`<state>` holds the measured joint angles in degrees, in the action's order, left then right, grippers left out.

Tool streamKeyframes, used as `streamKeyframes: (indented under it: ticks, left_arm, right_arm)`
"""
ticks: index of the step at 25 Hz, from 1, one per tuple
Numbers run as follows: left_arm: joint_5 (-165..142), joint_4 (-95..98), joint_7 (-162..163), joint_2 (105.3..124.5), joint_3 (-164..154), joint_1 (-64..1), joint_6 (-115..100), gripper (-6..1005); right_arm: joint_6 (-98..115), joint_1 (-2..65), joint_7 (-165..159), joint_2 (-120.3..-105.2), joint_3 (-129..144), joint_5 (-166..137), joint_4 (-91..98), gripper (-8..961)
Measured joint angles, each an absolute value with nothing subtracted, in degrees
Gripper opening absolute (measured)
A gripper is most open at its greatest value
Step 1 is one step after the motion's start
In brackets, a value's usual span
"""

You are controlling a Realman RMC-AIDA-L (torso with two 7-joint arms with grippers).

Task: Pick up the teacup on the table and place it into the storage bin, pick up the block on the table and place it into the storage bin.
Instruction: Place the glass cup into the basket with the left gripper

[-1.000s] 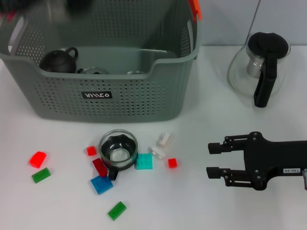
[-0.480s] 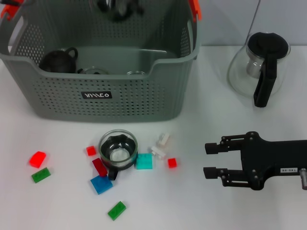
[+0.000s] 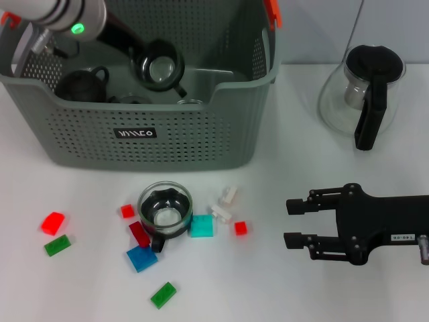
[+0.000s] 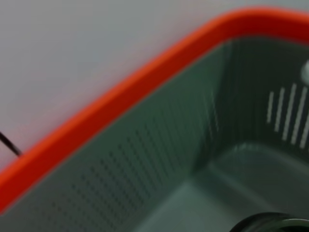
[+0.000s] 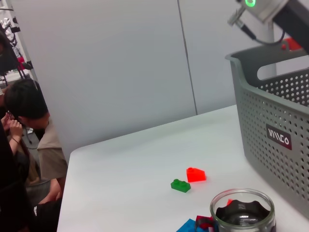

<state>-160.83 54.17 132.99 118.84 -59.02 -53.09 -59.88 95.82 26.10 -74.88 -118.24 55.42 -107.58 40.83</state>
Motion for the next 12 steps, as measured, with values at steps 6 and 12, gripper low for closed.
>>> streamKeyframes:
  ticks: [6,12]
  left_arm:
    - [-163.2,48.4,132.9,119.75,-61.5,-53.2,-55.1,53]
    - [-163.4,46.6,132.9,119.72,-61.7,-53.8,-54.4,67]
  right_arm:
    - [95.2,26.2,-74.9,-117.93,55.1,-107.7,39.5,581]
    - [95.1,26.3,-74.9,-117.84,55.0,-107.7,39.2,581]
